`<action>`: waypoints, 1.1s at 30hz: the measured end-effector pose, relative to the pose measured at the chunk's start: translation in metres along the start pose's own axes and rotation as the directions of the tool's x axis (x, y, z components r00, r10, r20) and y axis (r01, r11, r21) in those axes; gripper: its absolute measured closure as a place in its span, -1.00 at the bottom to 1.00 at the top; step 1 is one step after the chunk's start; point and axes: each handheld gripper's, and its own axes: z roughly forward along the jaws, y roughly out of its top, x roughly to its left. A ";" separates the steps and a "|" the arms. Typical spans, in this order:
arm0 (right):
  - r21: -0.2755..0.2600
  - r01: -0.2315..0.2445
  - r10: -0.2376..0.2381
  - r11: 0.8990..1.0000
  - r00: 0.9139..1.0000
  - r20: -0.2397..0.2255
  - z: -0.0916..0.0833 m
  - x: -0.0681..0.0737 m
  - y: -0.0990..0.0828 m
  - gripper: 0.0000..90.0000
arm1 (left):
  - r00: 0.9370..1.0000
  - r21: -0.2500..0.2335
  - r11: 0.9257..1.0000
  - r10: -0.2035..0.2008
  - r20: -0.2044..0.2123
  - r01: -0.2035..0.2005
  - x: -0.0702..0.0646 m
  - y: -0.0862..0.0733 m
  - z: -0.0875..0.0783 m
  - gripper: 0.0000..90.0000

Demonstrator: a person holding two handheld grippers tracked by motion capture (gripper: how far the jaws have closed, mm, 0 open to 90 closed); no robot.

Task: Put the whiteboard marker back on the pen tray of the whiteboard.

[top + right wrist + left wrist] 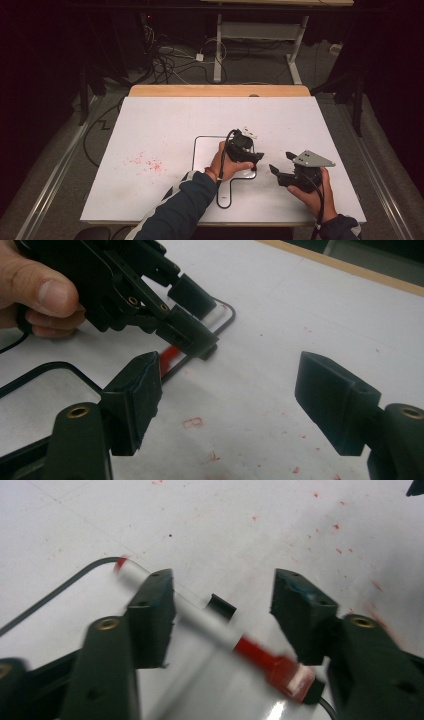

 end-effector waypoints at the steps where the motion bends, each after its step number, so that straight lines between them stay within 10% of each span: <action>1: -0.004 0.002 -0.002 1.000 1.000 -0.002 0.000 0.000 0.000 -0.38 | 1.000 -0.002 1.000 0.001 -0.004 -0.001 0.000 0.000 -0.001 -0.12; 7: -0.007 0.012 -0.012 1.000 1.000 -0.011 0.000 0.003 0.001 -0.38 | 0.998 -0.101 0.994 0.049 0.048 -0.044 0.004 0.001 -0.020 0.66; 10: -0.010 0.013 -0.013 1.000 1.000 -0.010 -0.002 0.002 0.001 -0.38 | 0.992 -0.070 0.990 0.124 0.014 -0.123 0.004 0.001 -0.029 0.89; 12: -0.012 0.010 -0.010 1.000 1.000 -0.008 -0.002 0.002 0.001 -0.38 | 0.983 -0.014 0.984 0.179 -0.038 -0.179 0.005 -0.001 -0.032 0.94; 16: -0.008 0.013 -0.013 1.000 1.000 -0.007 -0.002 0.002 0.001 -0.38 | 0.984 0.005 0.988 0.157 -0.086 -0.157 0.016 -0.007 -0.031 0.94; 33: -0.005 0.023 -0.023 1.000 1.000 -0.015 -0.001 0.004 0.001 -0.37 | 0.973 0.103 0.969 0.228 -0.024 -0.224 -0.005 -0.020 -0.011 0.90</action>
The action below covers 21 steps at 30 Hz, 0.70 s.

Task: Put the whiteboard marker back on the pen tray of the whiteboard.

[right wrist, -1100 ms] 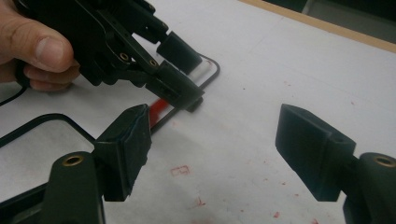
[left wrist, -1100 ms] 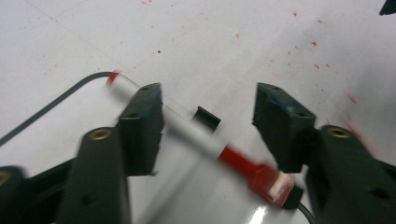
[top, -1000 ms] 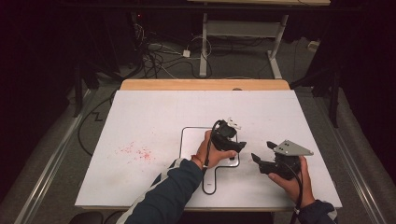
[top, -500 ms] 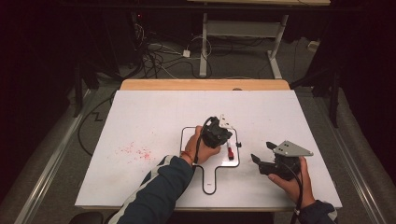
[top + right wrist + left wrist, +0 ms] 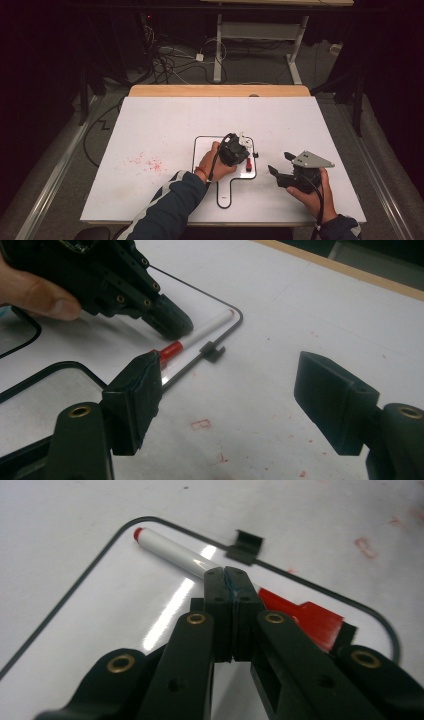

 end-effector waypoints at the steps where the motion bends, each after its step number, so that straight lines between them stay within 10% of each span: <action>1: -0.001 -0.001 0.001 1.000 1.000 -0.001 0.000 0.000 0.000 -0.37 | 1.000 0.006 1.000 0.012 -0.004 -0.012 -0.004 0.001 0.000 0.90; 21: 0.004 0.000 0.000 1.000 1.000 -0.001 0.000 -0.001 0.000 -0.36 | 0.999 -0.026 1.000 0.016 -0.030 -0.017 -0.012 0.011 0.002 0.85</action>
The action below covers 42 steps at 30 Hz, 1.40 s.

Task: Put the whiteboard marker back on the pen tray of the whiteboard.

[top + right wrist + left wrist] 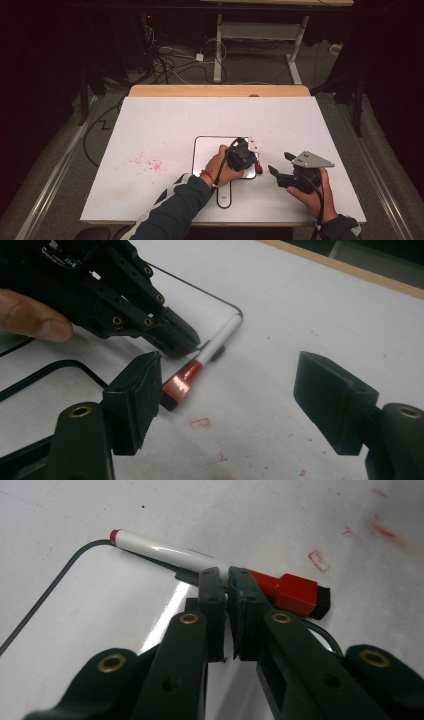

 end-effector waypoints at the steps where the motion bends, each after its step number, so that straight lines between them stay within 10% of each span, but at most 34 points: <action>1: -0.002 0.000 0.000 1.000 1.000 -0.002 0.000 0.000 0.000 -0.36 | 1.000 -0.011 1.000 -0.002 -0.008 0.002 0.002 0.002 -0.002 0.87; 29: 0.003 -0.002 0.002 1.000 1.000 -0.004 0.001 0.000 -0.001 -0.36 | 0.999 -0.015 1.000 -0.007 0.036 0.008 0.003 0.014 0.011 0.94; 42: -0.003 -0.001 0.001 1.000 1.000 -0.004 0.000 0.001 0.000 -0.36 | 0.999 -0.087 0.996 -0.006 0.045 0.010 0.007 0.006 -0.006 0.91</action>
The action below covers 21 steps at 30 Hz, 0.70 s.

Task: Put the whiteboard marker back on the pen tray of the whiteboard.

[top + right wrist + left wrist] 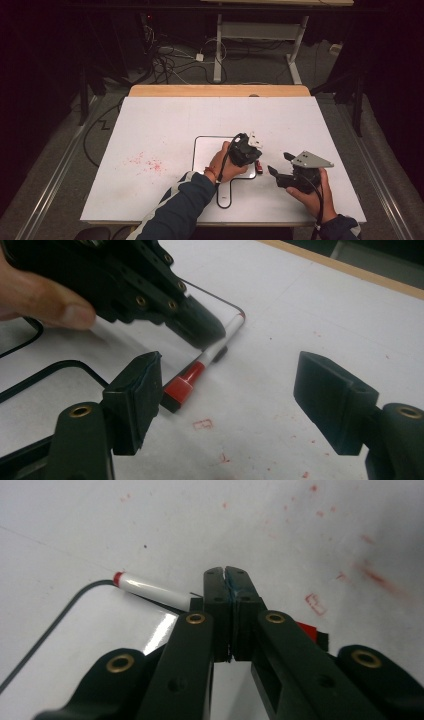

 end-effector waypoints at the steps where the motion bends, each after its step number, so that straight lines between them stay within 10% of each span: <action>1: -0.001 0.004 -0.004 1.000 1.000 0.000 0.000 0.000 0.000 -0.36 | 1.000 -0.008 1.000 0.012 -0.005 -0.012 0.000 -0.001 -0.005 0.87; 11: -0.019 0.033 -0.033 0.999 0.999 0.013 -0.007 0.007 0.004 -0.37 | 0.982 -0.118 0.987 0.093 -0.163 -0.113 -0.002 -0.035 -0.084 0.24; 21: -0.031 0.052 -0.052 0.998 0.999 0.014 -0.010 0.011 0.006 -0.38 | 0.965 -0.151 0.985 0.041 -0.261 -0.083 0.004 -0.103 -0.147 -0.37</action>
